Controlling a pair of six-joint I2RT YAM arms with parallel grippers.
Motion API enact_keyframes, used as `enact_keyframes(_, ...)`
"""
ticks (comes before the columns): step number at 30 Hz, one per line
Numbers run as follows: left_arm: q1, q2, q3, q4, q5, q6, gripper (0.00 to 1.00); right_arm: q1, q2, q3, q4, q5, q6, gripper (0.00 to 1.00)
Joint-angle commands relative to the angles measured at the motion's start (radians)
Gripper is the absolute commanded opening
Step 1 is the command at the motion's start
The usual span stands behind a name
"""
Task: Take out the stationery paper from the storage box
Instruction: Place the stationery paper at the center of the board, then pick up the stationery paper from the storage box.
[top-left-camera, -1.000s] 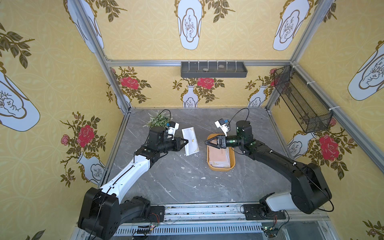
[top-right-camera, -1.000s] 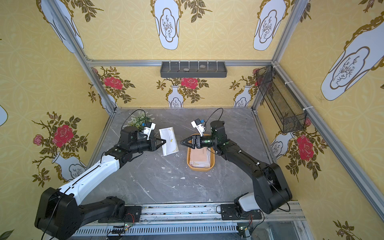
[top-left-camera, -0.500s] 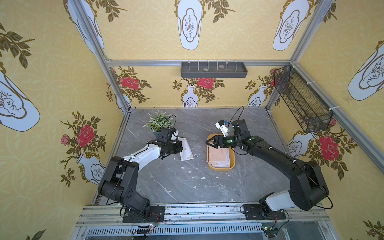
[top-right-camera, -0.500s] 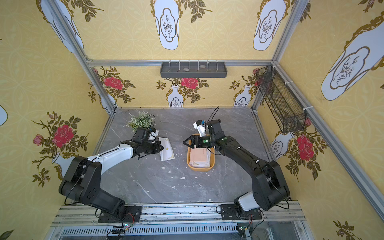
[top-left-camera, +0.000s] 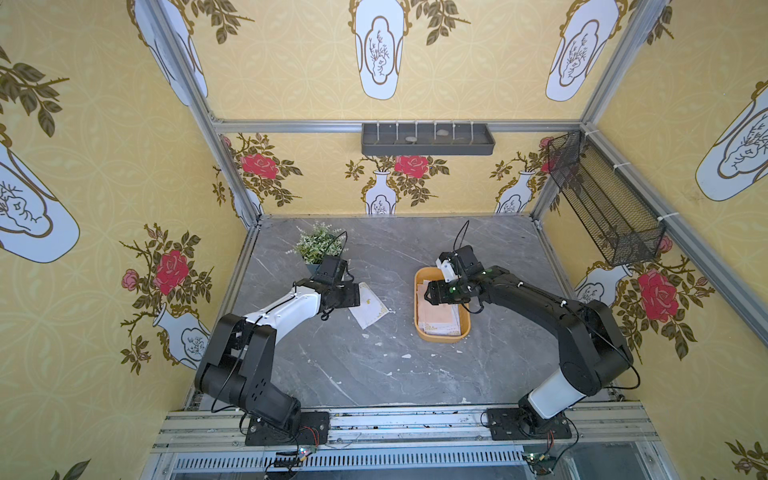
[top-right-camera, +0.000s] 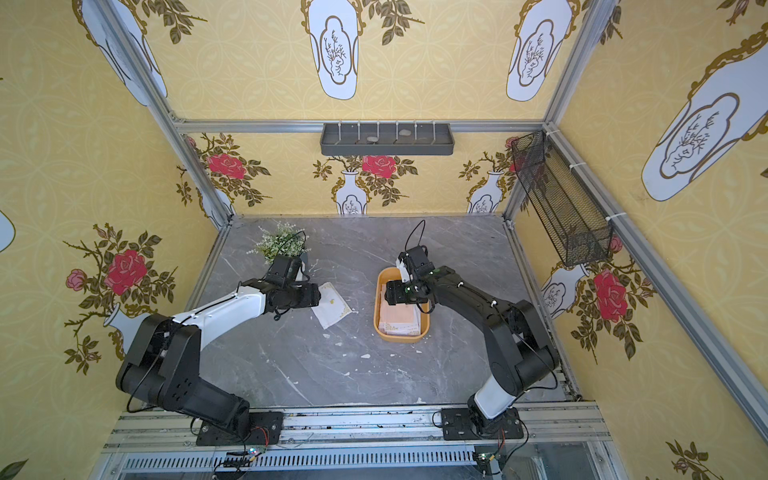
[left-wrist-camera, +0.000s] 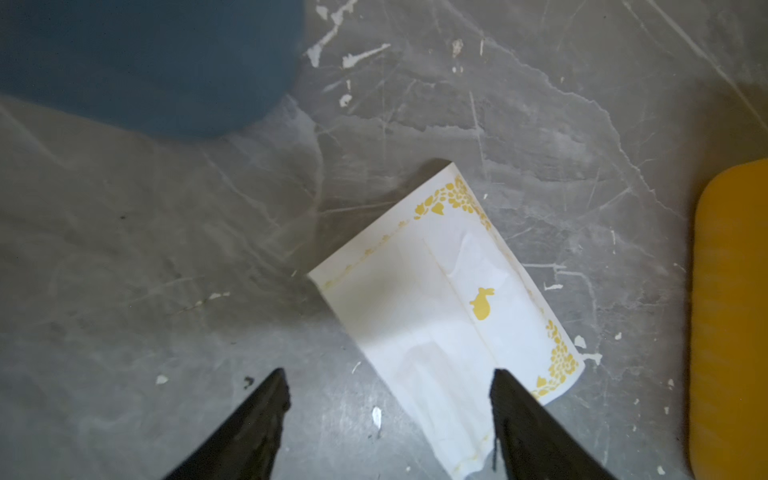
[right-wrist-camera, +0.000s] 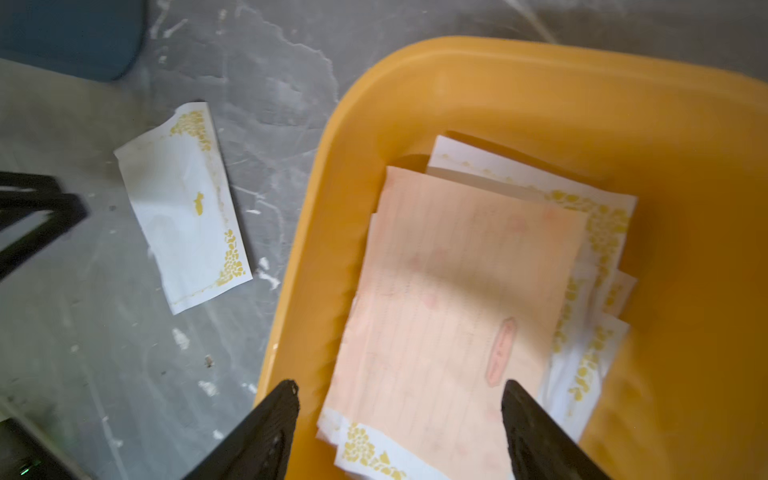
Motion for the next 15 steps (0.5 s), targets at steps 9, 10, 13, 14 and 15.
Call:
enact_keyframes(9, -0.005, -0.387, -0.165, 0.038, -0.151, -0.037, 0.70, 0.009, 0.121, 0.087, -0.031, 0.322, -0.022, 0.65)
enact_keyframes(10, -0.005, -0.429, -0.185, 0.045, -0.151, -0.037, 0.70, 0.005, 0.129, 0.091, -0.028, 0.336, -0.025, 0.64)
enact_keyframes(13, -0.005, -0.541, -0.238, 0.071, -0.156, -0.034, 0.68, -0.017, 0.144, 0.084, 0.005, 0.308, -0.037, 0.62)
enact_keyframes(14, -0.004, -0.570, -0.251, 0.075, -0.158, -0.033, 0.68, -0.022, 0.149, 0.081, 0.016, 0.293, -0.039, 0.60)
enact_keyframes(15, -0.005, -0.598, -0.262, 0.077, -0.160, -0.030, 0.67, -0.027, 0.158, 0.081, 0.025, 0.285, -0.040, 0.59)
